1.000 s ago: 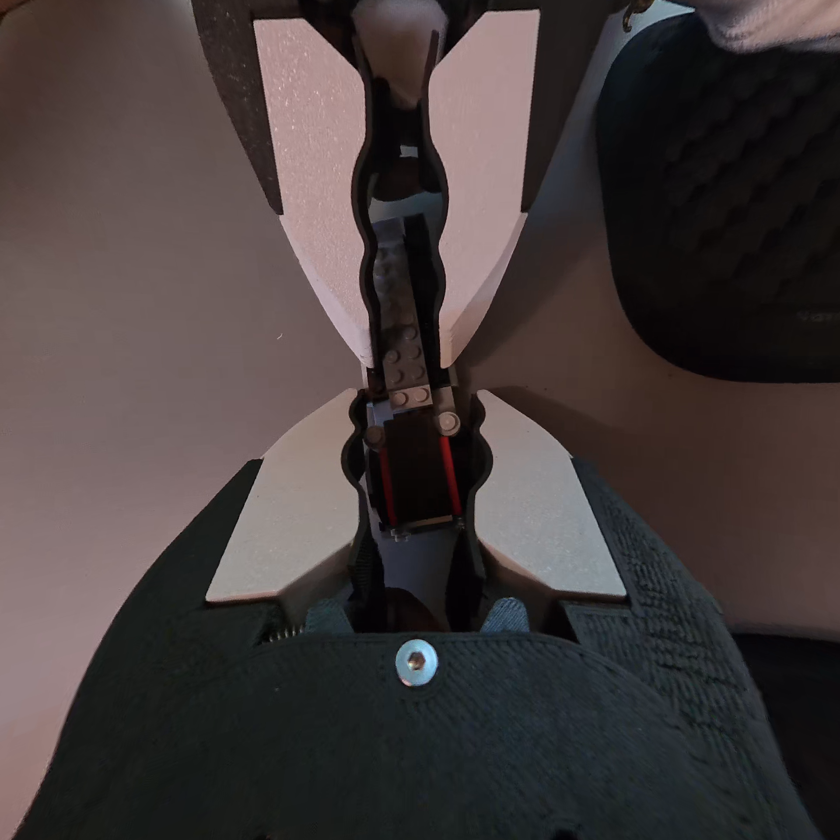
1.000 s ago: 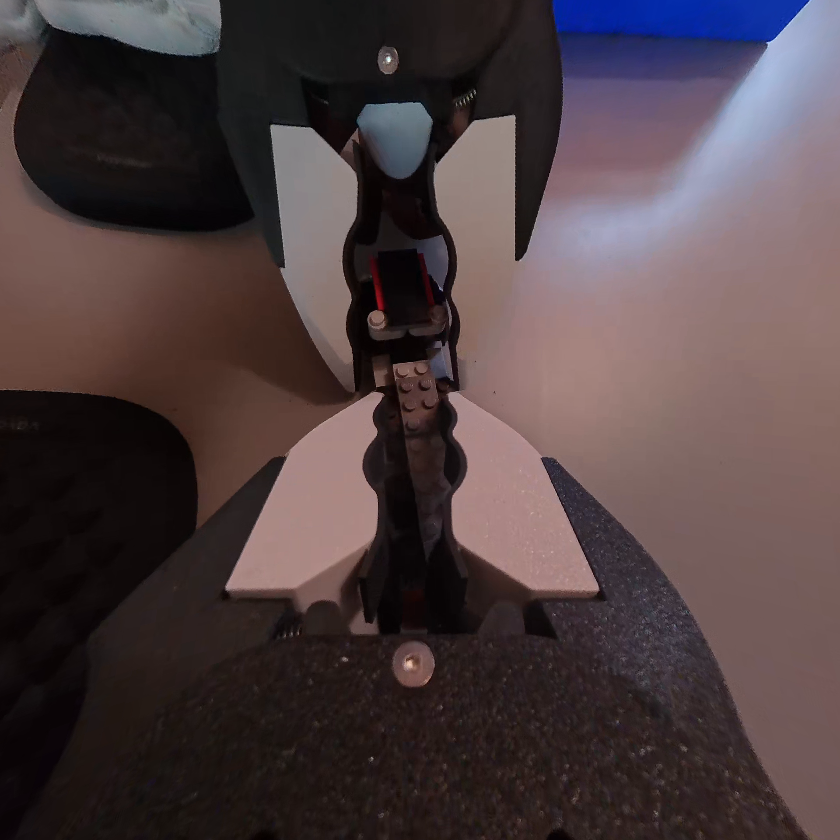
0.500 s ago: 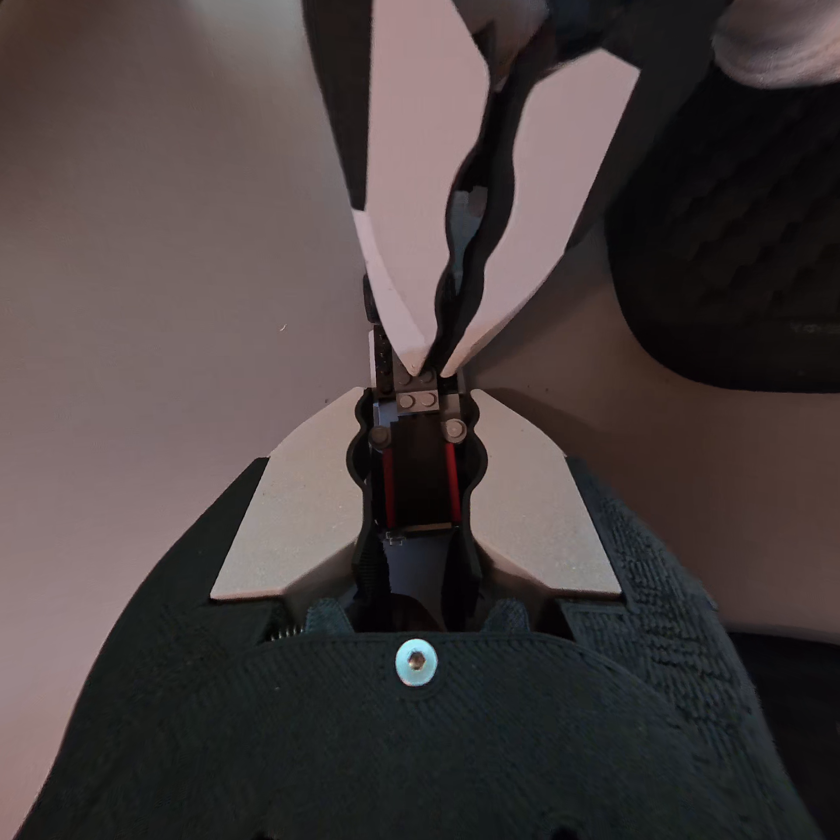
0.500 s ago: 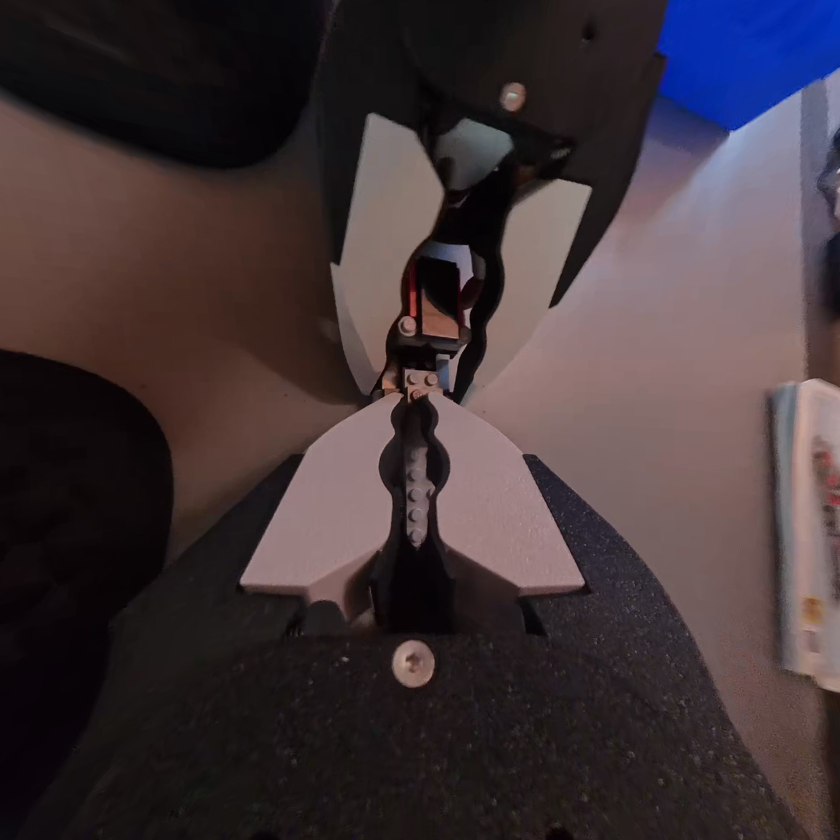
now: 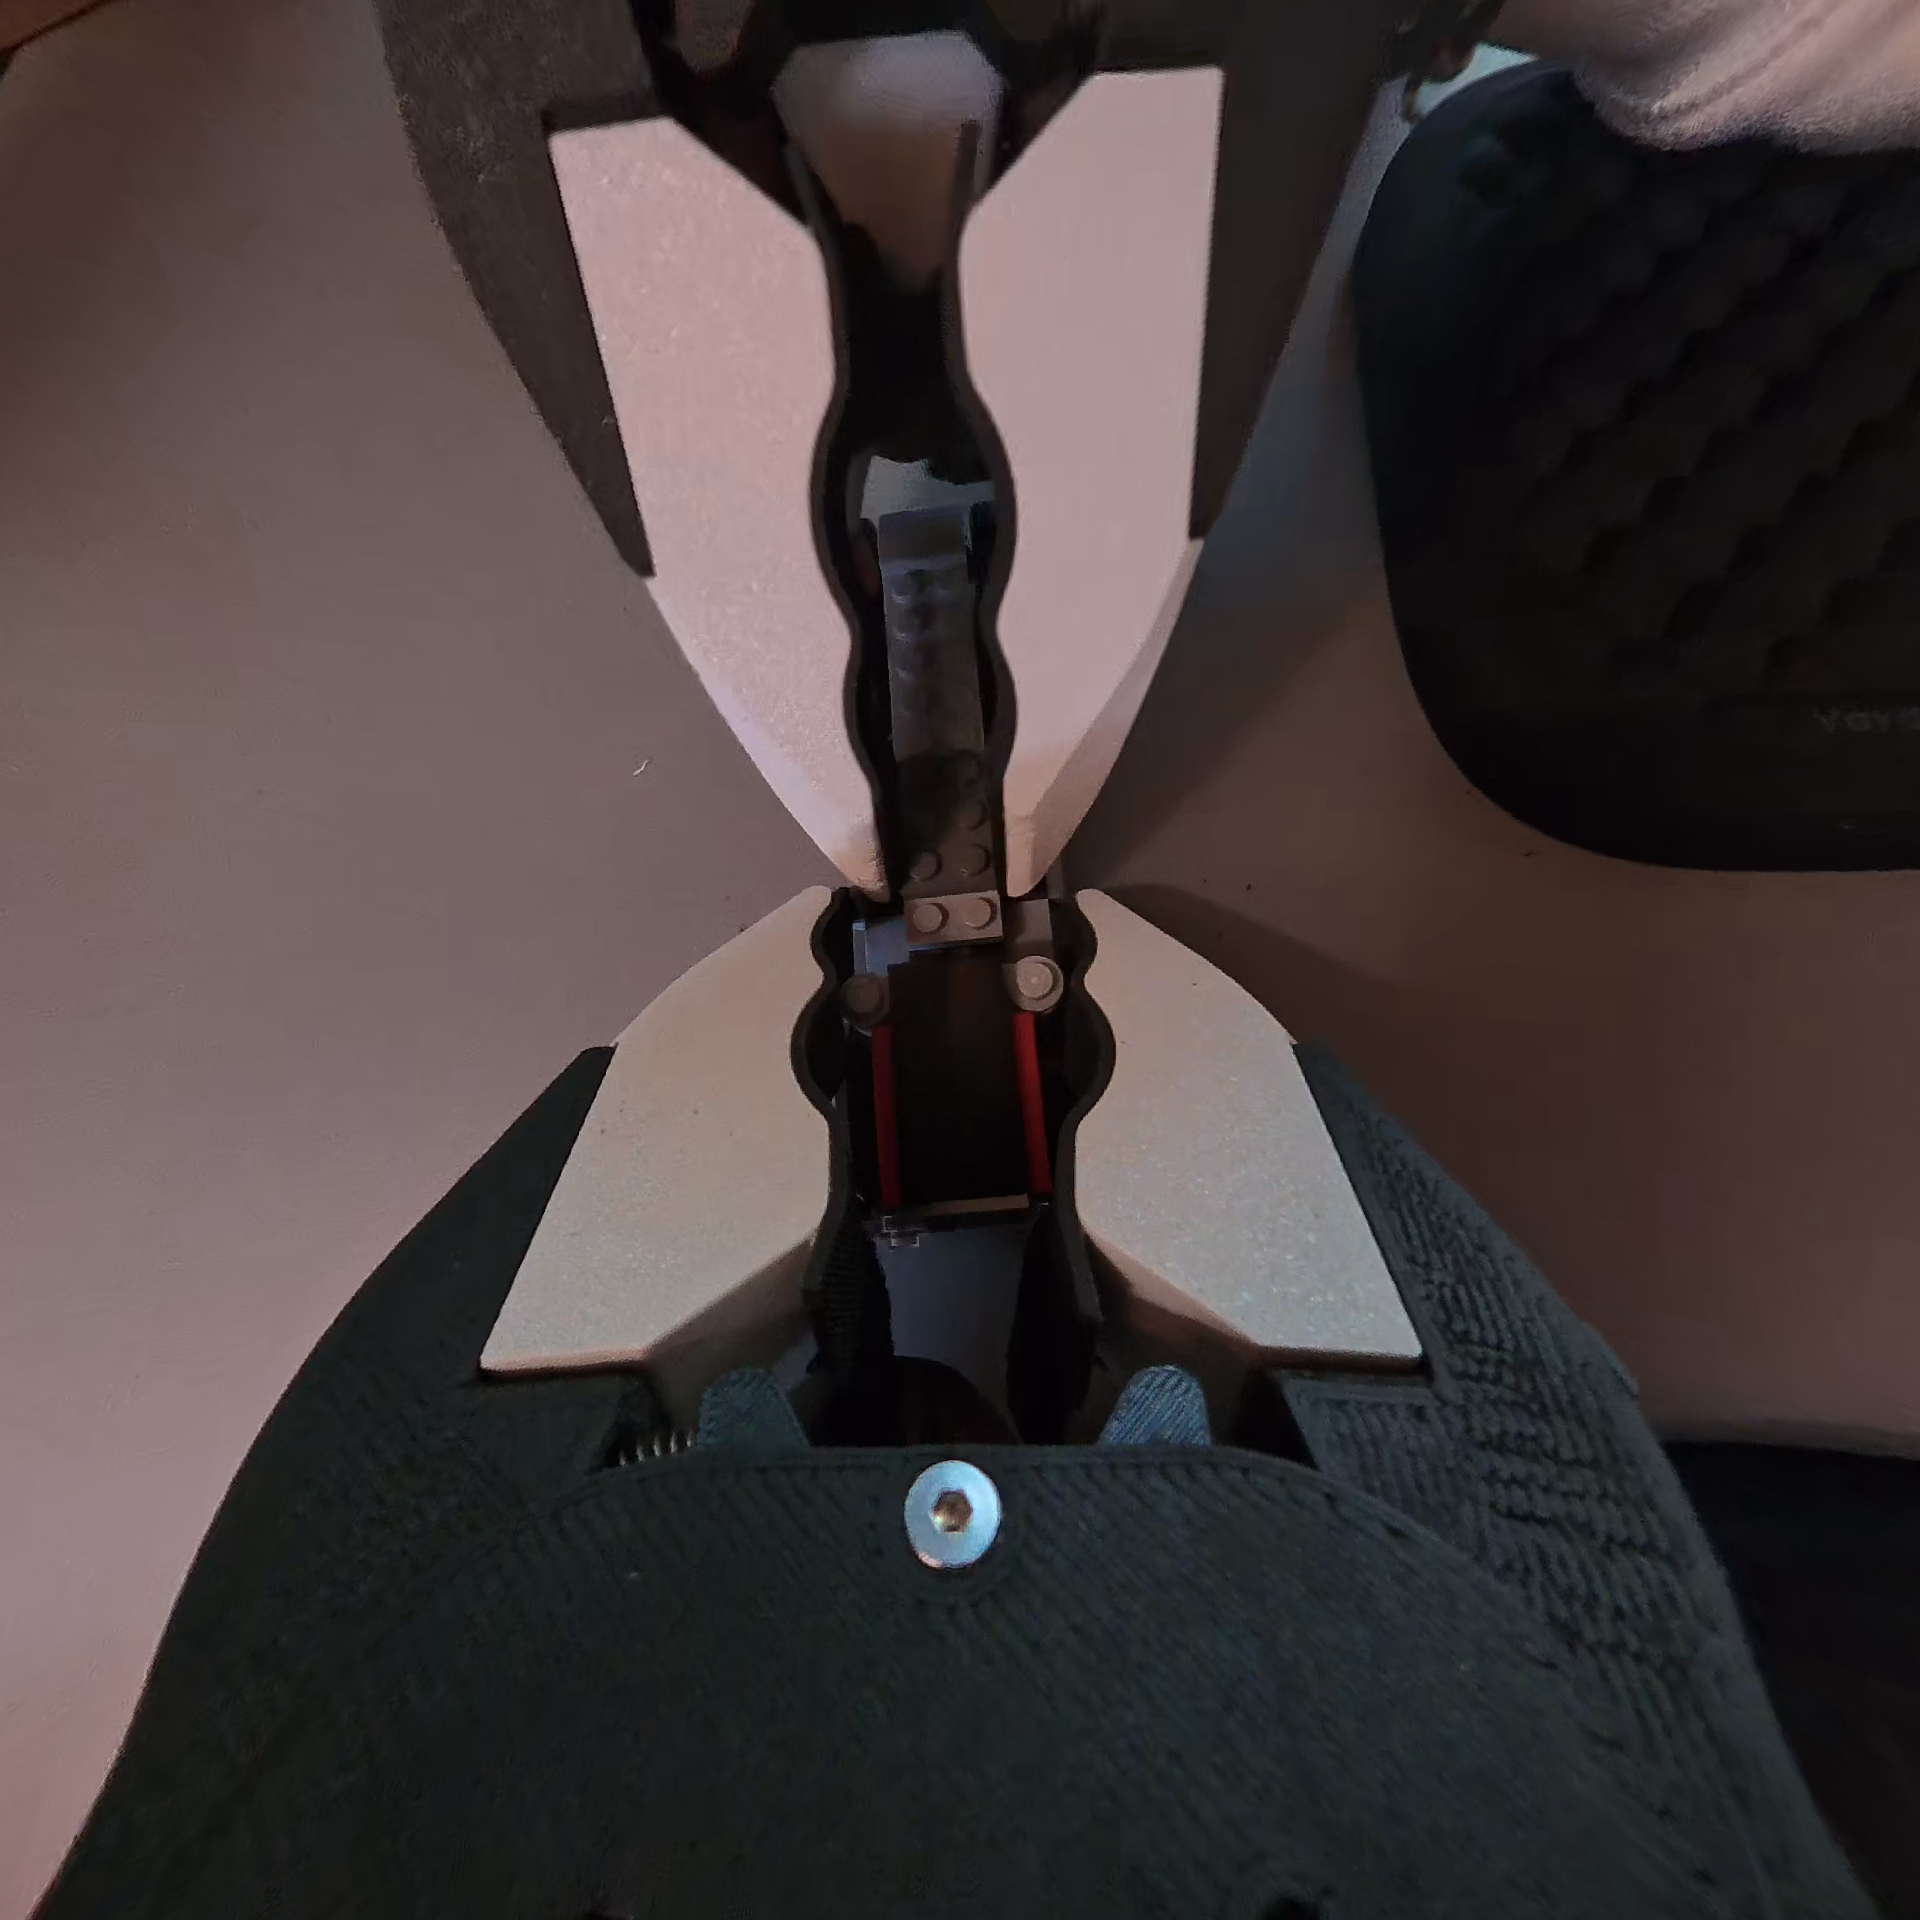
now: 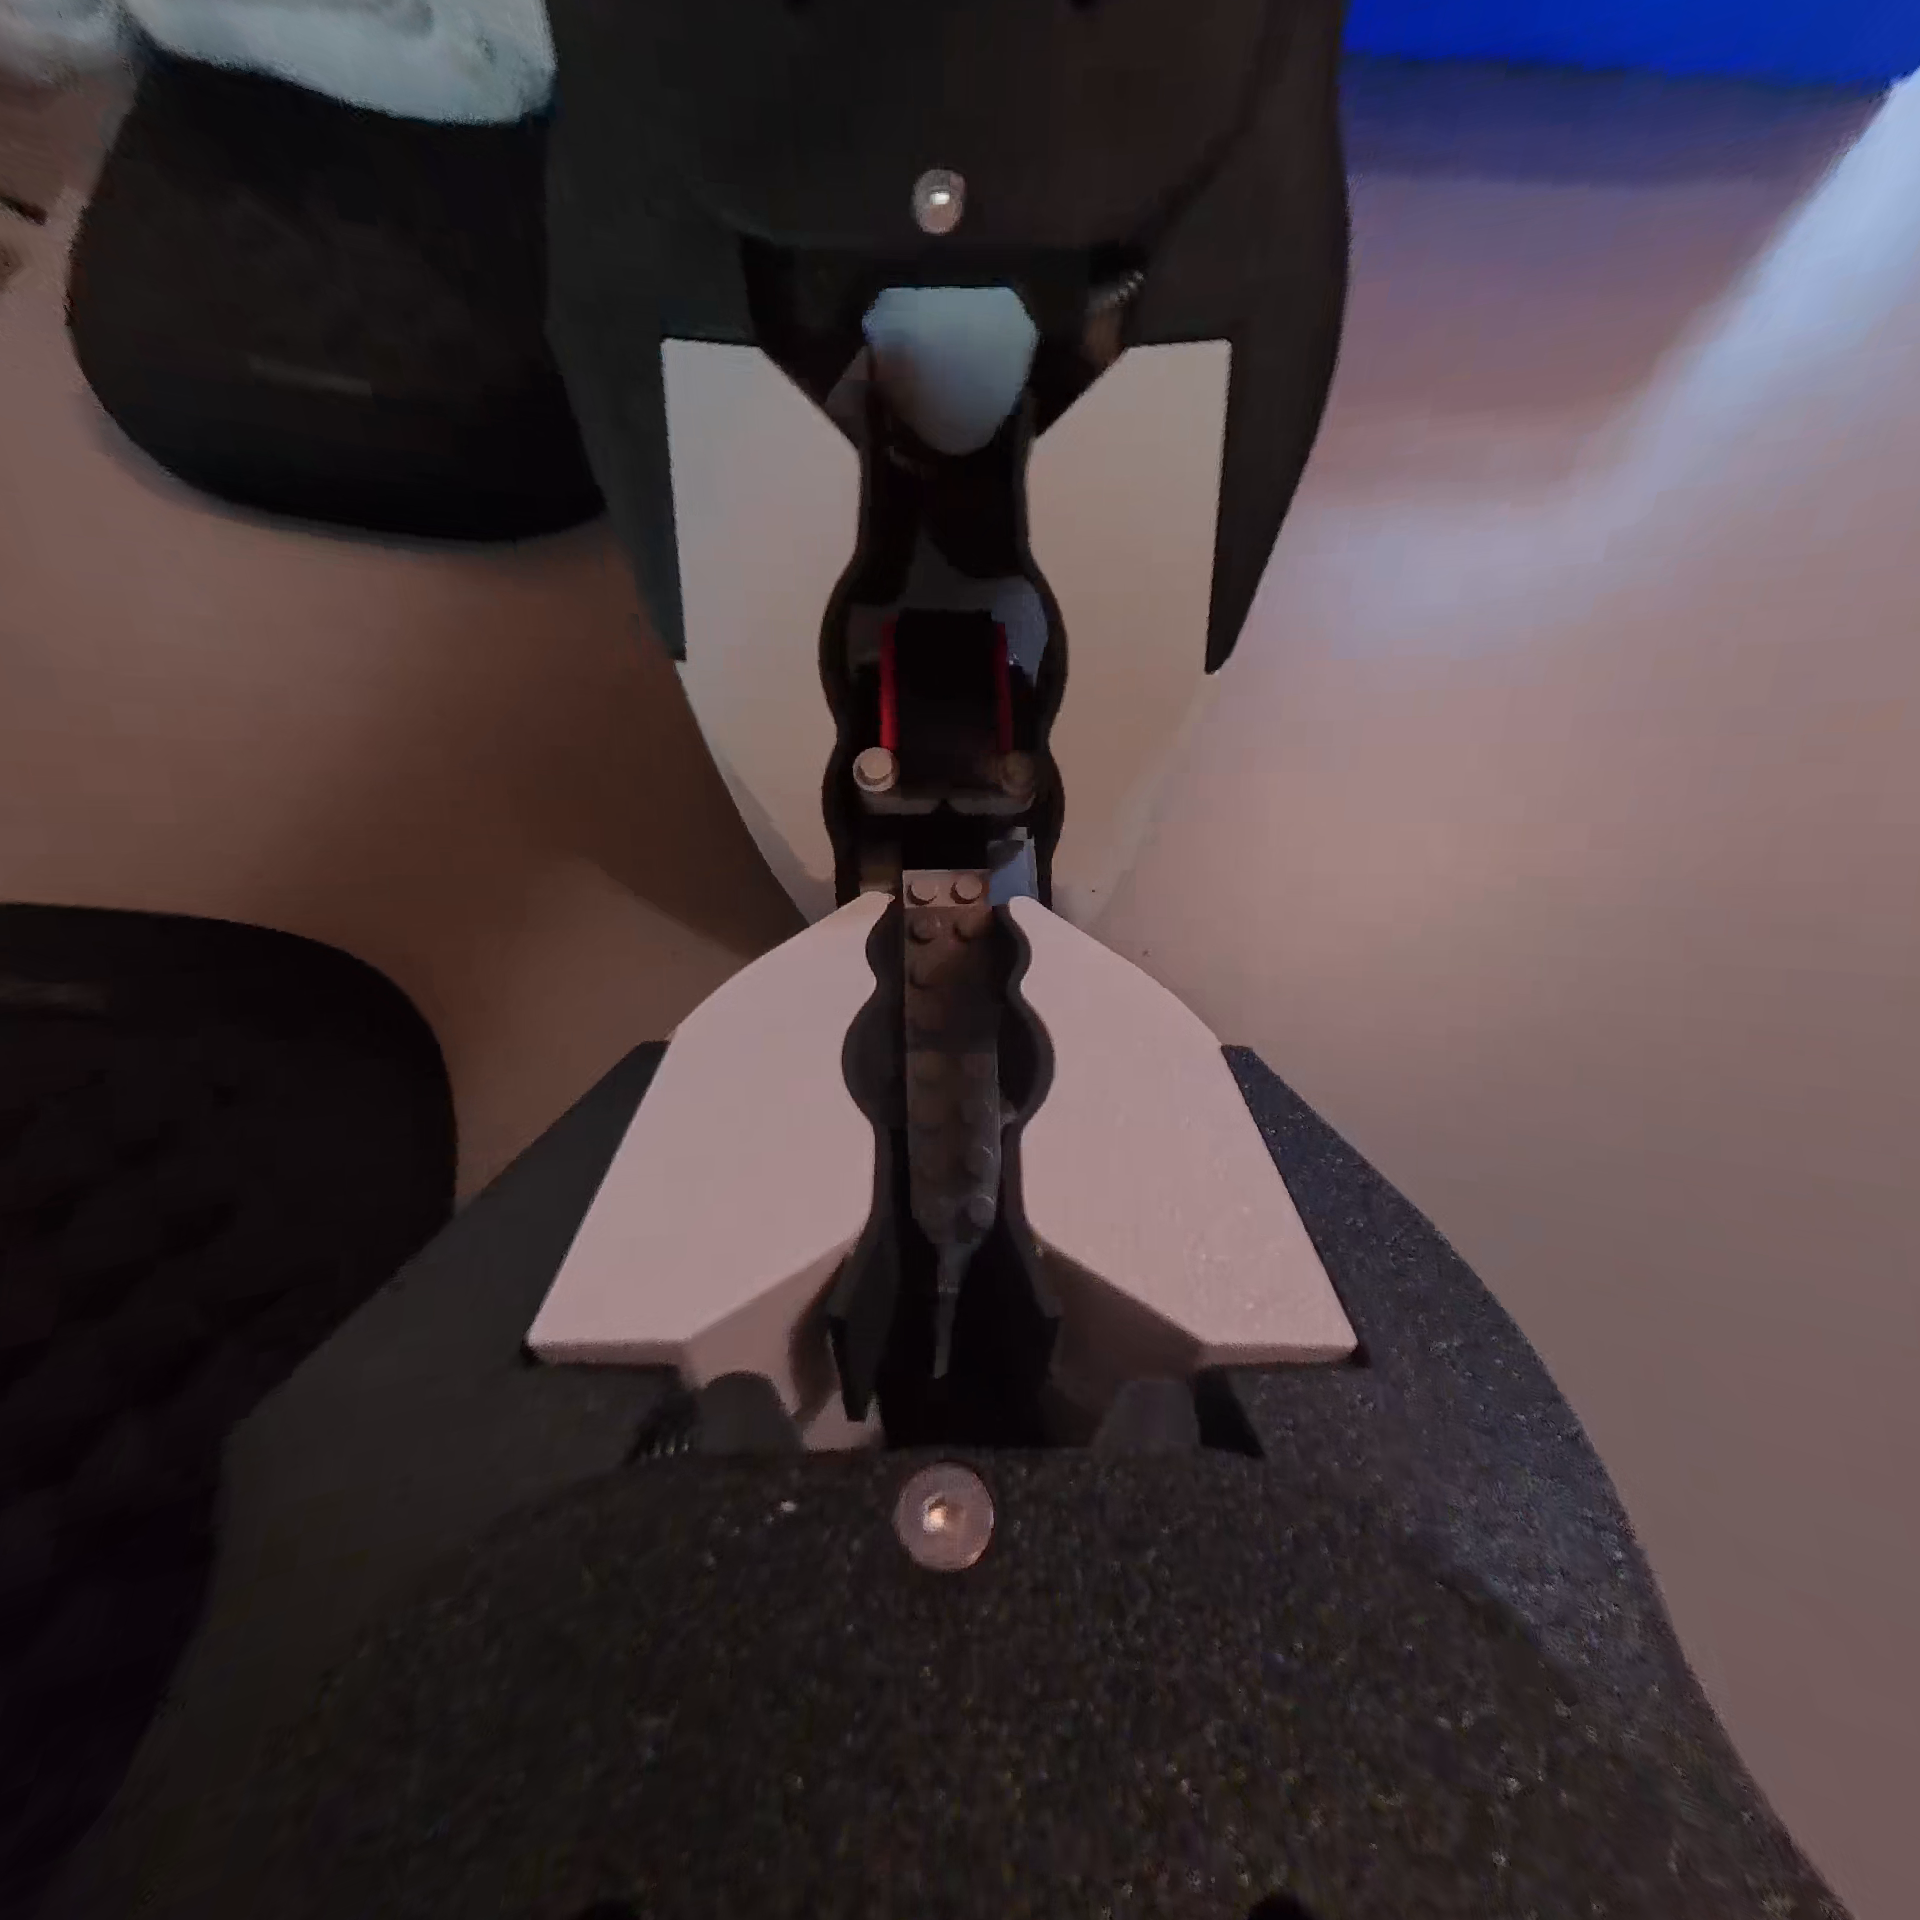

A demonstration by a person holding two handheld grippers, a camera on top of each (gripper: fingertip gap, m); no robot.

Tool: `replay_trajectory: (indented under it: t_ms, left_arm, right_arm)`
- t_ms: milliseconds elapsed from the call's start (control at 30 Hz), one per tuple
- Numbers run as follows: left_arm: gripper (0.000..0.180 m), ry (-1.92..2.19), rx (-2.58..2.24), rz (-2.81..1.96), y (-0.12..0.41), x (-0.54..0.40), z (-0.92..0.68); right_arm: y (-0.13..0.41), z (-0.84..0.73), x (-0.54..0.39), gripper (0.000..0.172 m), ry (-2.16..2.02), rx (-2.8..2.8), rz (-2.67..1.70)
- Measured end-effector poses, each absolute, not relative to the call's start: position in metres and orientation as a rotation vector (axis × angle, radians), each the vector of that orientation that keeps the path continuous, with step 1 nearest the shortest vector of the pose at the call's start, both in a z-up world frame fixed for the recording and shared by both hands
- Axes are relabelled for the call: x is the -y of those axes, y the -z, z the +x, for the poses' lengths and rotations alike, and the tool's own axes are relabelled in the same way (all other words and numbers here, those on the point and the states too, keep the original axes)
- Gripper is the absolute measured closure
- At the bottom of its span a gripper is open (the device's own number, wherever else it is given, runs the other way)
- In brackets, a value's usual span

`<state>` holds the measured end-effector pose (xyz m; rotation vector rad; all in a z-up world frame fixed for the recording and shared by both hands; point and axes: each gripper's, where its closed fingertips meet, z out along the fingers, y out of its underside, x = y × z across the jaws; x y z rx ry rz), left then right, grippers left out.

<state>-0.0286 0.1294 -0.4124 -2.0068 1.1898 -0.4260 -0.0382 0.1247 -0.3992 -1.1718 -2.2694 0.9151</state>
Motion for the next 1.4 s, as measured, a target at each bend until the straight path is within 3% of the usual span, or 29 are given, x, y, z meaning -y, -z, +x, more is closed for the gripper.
replay_trajectory:
  t_ms: [167, 200, 233, 400, 733, 1033, 1400]
  left_arm:
    - [0.142, 0.429, -1.172, -2.012, 0.412, -0.13, -0.028]
    - [0.142, 0.429, -1.168, -2.014, 0.413, -0.13, -0.028]
    - [0.142, 0.433, -1.162, -2.019, 0.412, -0.13, -0.028]
    - [0.142, 0.429, -1.159, -2.018, 0.412, -0.13, -0.028]
    - [0.142, 0.419, -1.199, -1.988, 0.412, -0.129, -0.027]
    - [0.142, 0.427, -1.203, -1.985, 0.413, -0.128, -0.027]
    - [0.142, 0.438, -1.169, -2.006, 0.413, -0.129, -0.026]
  right_arm:
    - [0.398, -0.038, -0.125, 0.157, -0.684, 2.183, -1.05]
    - [0.397, -0.037, -0.125, 0.157, -0.676, 2.156, -1.043]
    - [0.396, -0.036, -0.12, 0.17, -0.705, 2.155, -1.018]
    - [0.395, -0.036, -0.119, 0.172, -0.807, 2.111, -1.11]
    - [0.4, -0.031, -0.134, 0.143, -0.798, 2.189, -1.317]
    - [0.402, -0.03, -0.128, 0.156, -0.595, 2.513, -1.205]
    - [0.397, -0.028, -0.127, 0.166, -0.41, 2.041, -1.128]
